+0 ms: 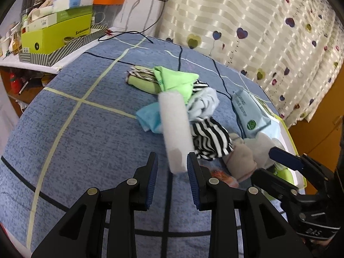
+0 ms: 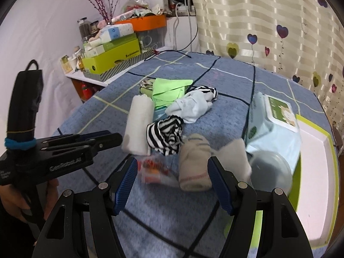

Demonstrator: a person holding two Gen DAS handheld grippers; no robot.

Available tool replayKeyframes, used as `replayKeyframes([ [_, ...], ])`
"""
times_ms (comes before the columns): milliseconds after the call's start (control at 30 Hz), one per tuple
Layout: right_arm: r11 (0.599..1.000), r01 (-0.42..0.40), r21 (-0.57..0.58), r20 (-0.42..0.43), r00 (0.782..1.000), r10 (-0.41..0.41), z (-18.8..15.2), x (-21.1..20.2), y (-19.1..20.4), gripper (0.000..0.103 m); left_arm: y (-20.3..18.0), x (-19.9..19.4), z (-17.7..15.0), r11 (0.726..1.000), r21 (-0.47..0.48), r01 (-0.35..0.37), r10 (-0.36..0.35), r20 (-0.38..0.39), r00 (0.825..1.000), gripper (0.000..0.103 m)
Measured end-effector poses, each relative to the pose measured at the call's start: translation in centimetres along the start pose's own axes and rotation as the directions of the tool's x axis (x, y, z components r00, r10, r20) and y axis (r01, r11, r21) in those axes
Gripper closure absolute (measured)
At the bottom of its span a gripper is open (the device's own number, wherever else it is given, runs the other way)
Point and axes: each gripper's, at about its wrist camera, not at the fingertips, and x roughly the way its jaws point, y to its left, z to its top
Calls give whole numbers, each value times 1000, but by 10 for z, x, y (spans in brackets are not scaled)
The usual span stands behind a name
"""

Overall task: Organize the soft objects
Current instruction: 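Lower the left tool onto the white rolled towel while the right tool reaches the striped sock, then close the left tool on the white towel while the right tool grasps the black-white striped sock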

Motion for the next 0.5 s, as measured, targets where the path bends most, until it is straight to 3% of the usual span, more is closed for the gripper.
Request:
replayKeyframes([
  [167, 1000, -14, -18, -21, 1000, 13, 15, 25, 4, 36, 10, 0, 5, 1000, -21, 9, -9, 15, 1000, 74],
  [400, 999, -25, -43, -61, 998, 23, 28, 57, 9, 47, 18, 2, 8, 998, -41, 41, -41, 16, 999, 74],
  [433, 999, -24, -43, -70, 997, 21, 29, 61, 8, 52, 19, 4, 8, 998, -48, 47, -46, 12, 999, 74],
  [500, 999, -25, -42, -92, 996, 21, 30, 72, 6, 72, 20, 7, 9, 996, -59, 60, -60, 4, 998, 74],
])
